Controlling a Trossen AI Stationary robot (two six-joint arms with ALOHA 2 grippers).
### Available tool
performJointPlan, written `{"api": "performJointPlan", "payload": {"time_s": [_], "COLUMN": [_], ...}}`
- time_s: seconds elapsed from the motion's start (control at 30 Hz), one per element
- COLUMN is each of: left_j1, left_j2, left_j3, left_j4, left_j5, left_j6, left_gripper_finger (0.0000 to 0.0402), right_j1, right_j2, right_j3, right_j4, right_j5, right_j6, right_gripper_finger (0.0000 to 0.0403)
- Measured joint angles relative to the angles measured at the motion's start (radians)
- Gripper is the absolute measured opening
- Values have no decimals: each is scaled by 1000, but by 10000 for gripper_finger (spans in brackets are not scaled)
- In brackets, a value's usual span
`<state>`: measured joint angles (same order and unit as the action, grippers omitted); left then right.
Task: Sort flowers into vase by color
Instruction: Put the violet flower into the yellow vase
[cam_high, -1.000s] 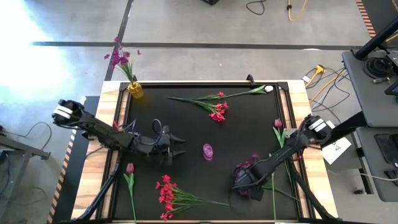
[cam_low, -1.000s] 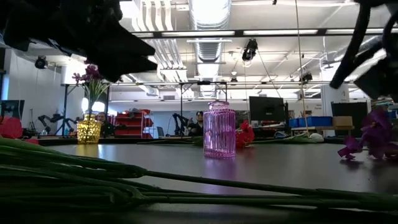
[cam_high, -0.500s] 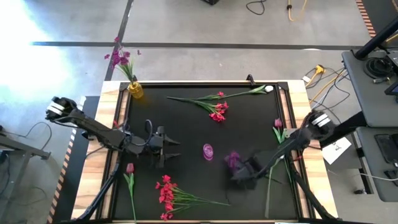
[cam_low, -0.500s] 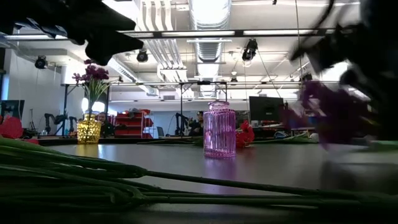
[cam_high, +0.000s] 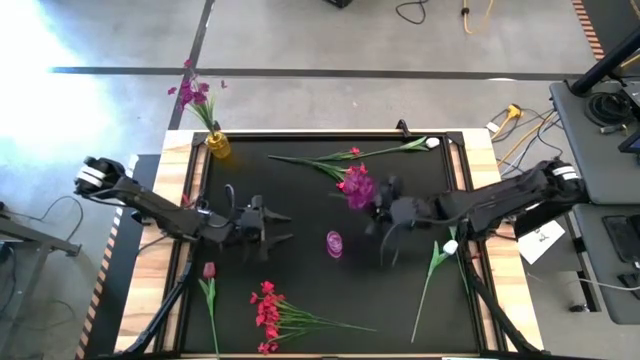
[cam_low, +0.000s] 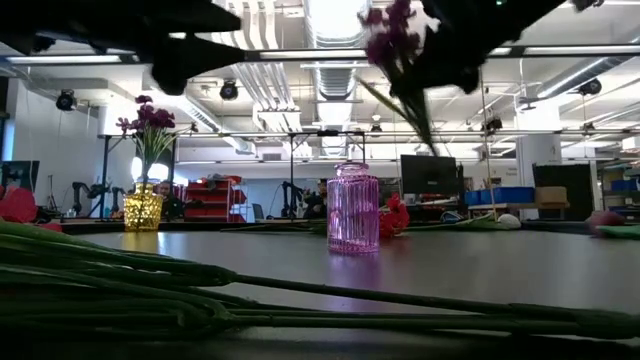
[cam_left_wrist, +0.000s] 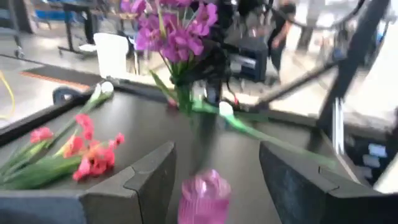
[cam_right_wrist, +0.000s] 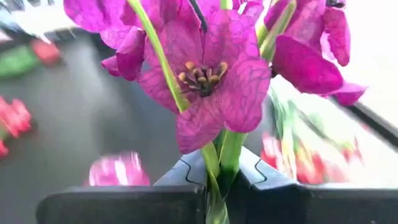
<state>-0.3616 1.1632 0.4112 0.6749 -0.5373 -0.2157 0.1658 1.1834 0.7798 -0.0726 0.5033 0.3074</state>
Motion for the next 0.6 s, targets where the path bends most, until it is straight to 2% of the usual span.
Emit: {"api": "performJointPlan", "payload": {"time_s": [0.1, 0.2, 0.3, 0.37, 0.47, 0.6], "left_j1": [76, 176, 257, 291, 320, 341], "left_j2": [85, 183, 279, 329, 394, 482], "left_j3": [47, 134, 211, 245, 273, 299], "left_j4": [30, 8, -38, -39, 7, 89], "left_j5": [40, 158, 251, 258, 274, 349], "left_j6": [-3, -11, 9, 46, 107, 148], "left_gripper_finger": [216, 216, 216, 216, 216, 216], "right_j1": [-61, -114, -148, -153, -151, -152], "right_j2": [-9, 20, 55, 75, 93, 114], "right_j3": [-66, -83, -71, -67, -65, -65], "right_j4": [305, 498, 506, 502, 525, 525], "right_j5": [-141, -280, -325, -325, -330, -331], "right_j6": [-181, -289, -326, -350, -362, -362], "right_gripper_finger": [18, 18, 18, 18, 18, 18]}}
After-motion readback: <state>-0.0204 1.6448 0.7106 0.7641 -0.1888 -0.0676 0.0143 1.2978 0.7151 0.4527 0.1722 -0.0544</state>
